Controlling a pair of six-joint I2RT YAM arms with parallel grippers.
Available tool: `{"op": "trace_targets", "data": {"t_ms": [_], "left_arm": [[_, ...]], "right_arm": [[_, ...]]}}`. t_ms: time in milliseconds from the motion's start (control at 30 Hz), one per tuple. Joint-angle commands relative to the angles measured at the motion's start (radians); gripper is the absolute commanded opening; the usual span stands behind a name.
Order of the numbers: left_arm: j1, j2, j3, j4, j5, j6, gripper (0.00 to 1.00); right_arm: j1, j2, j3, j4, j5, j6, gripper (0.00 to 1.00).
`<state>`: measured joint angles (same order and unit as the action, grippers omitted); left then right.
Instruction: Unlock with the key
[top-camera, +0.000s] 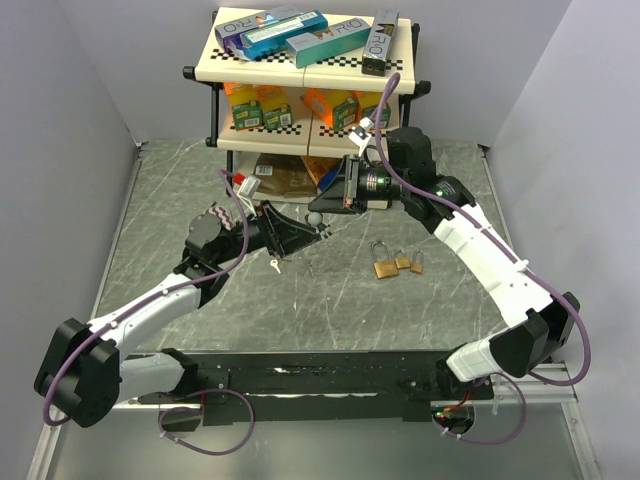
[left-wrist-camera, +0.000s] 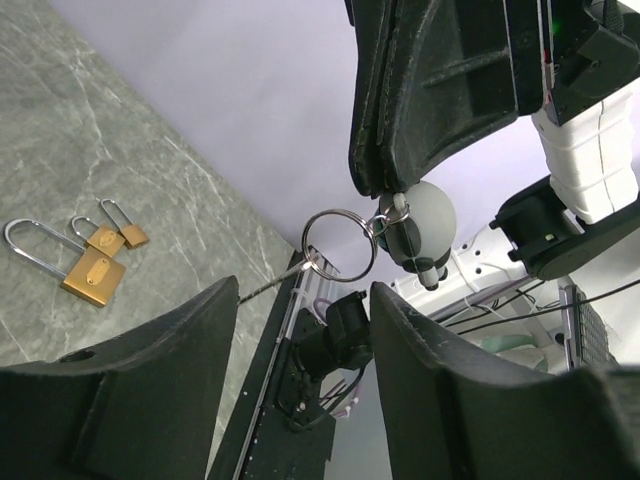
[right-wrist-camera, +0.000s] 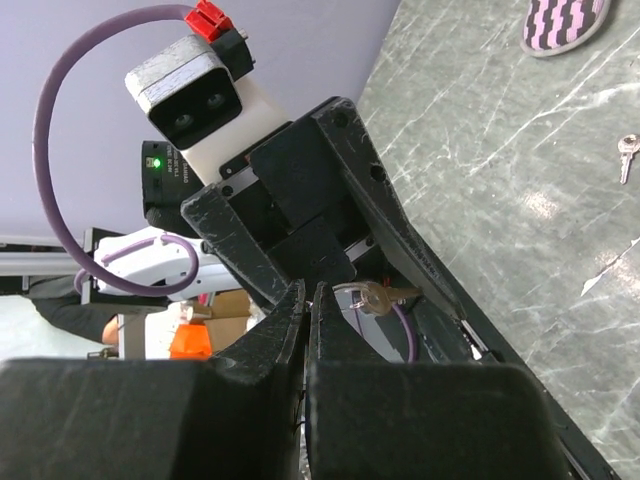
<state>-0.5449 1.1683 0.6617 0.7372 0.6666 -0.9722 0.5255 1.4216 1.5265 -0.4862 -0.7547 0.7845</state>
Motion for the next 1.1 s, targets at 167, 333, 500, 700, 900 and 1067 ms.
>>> {"op": "trace_targets", "data": {"t_ms": [167,333,500,700,900,1067], "left_arm": [[-0.006,-0.033,0.033,0.010,0.016,0.043,0.29],[-0.006,-0.065,0.022,-0.048,0.004,0.061,0.11],[-0.006,-0.105,0.038,-0.157,0.022,0.108,0.01],[-0.007,-0.142,0.121,-0.510,0.103,0.258,0.01],[-0.021,-0.160,0.167,-0.734,0.188,0.319,0.01],[-0.039,-0.153,0.177,-0.803,0.258,0.303,0.01]], "right_arm": [[-0.005,-0.036,0.032,0.041,-0.032,0.029,0.00],[-0.009,-0.039,0.014,0.047,-0.031,0.032,0.00],[-0.021,-0.041,-0.018,0.050,-0.012,0.000,0.00],[-0.032,-0.069,-0.077,0.020,0.047,-0.219,0.12],[-0.013,-0.111,-0.068,-0.048,0.046,-0.457,0.68],[0.056,-0.125,-0.048,-0.120,-0.015,-0.620,0.63]]}}
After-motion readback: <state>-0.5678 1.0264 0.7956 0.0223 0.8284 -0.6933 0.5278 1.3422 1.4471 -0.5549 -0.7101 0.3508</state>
